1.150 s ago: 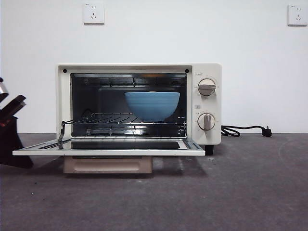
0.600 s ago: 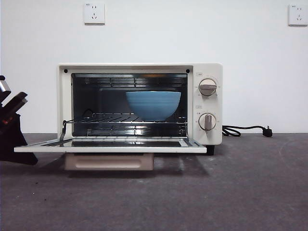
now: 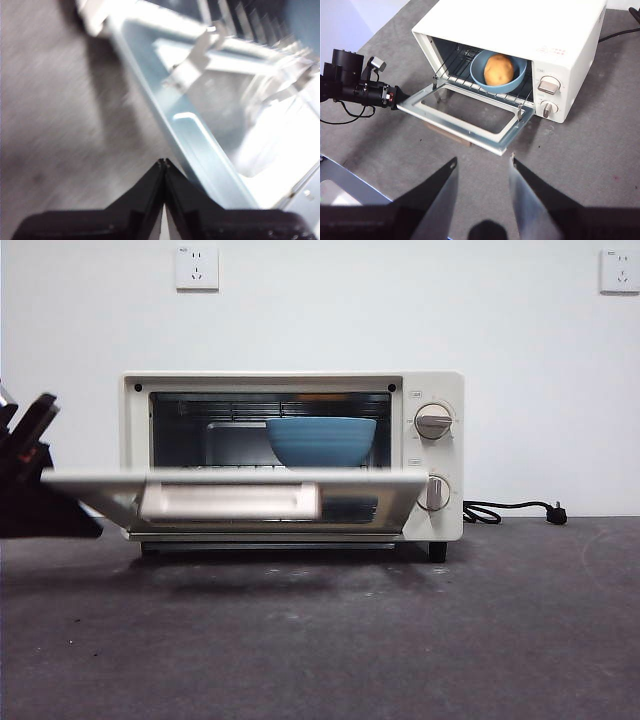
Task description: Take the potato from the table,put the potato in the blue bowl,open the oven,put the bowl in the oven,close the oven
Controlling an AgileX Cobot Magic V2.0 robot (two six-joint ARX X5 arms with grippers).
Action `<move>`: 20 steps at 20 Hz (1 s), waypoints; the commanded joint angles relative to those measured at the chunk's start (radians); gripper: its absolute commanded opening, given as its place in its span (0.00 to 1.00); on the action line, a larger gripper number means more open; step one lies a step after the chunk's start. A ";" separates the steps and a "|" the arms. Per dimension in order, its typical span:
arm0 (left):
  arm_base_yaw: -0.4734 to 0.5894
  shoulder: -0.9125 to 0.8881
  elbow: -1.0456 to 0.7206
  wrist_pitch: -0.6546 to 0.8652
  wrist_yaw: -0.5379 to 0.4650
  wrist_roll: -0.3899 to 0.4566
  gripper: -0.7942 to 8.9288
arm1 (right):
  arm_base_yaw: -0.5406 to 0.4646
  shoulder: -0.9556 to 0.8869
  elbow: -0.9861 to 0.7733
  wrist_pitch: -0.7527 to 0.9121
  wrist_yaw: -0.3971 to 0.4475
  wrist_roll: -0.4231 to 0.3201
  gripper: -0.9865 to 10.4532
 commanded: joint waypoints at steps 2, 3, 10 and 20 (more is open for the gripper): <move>0.000 -0.002 -0.003 0.111 0.070 -0.094 0.07 | 0.002 -0.002 0.000 0.002 0.002 -0.005 0.23; 0.002 -0.002 -0.003 0.137 0.071 -0.113 0.07 | 0.002 -0.002 0.000 0.002 0.002 -0.005 0.23; 0.004 -0.002 0.005 0.359 0.043 -0.232 0.07 | 0.002 -0.002 0.000 0.002 0.002 -0.004 0.23; 0.004 -0.003 0.109 0.422 0.024 -0.290 0.07 | 0.002 -0.002 0.000 0.002 0.002 0.003 0.23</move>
